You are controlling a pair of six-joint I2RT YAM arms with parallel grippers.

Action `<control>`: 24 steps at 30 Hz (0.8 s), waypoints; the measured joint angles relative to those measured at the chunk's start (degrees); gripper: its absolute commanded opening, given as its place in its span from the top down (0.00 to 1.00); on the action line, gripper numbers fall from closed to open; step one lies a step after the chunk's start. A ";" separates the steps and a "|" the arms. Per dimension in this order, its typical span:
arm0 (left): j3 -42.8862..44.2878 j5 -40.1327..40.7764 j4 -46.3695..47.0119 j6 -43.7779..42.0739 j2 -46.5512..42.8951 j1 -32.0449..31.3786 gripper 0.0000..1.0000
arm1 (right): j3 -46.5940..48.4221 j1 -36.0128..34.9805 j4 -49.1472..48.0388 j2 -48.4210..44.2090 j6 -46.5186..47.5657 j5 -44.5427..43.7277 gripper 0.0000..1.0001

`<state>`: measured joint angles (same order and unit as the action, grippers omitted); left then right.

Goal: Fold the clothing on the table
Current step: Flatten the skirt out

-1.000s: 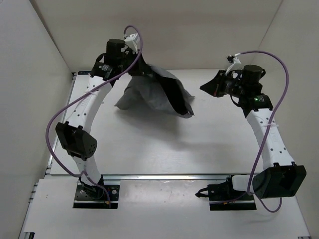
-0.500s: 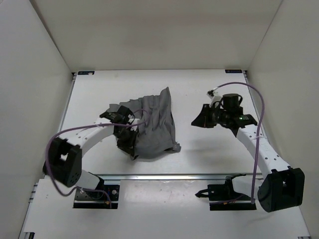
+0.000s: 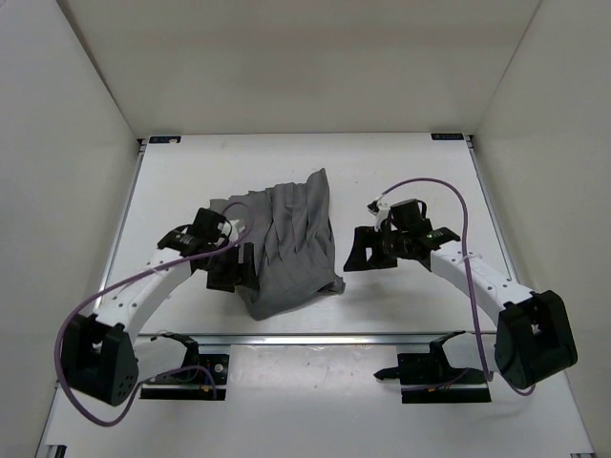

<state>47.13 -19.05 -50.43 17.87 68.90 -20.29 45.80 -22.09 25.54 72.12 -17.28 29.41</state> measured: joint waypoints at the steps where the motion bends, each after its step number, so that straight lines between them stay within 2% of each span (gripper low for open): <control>1: -1.40 0.15 0.46 1.42 -1.68 0.50 0.16 | -1.03 0.02 -0.17 0.00 -0.44 -0.13 0.28; 8: -16.26 2.23 10.93 17.73 -19.12 -2.08 0.19 | -6.82 -0.76 -2.71 1.95 -3.54 -0.37 0.33; 12: -25.22 3.85 15.06 25.88 -26.23 -3.39 0.22 | -7.34 -1.31 -5.73 5.51 -4.66 0.37 0.34; 20: -29.83 7.54 20.33 32.83 -32.06 -2.99 0.25 | -6.97 -4.46 -10.95 12.50 -5.73 1.36 0.41; 24: -29.86 8.44 22.67 33.68 -31.21 -2.95 0.25 | -5.20 -5.84 -12.96 15.63 -6.32 1.97 0.51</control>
<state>17.28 -10.61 -27.77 51.55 37.69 -23.24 40.60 -27.92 12.58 87.74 -23.59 31.38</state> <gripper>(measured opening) 0.753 0.526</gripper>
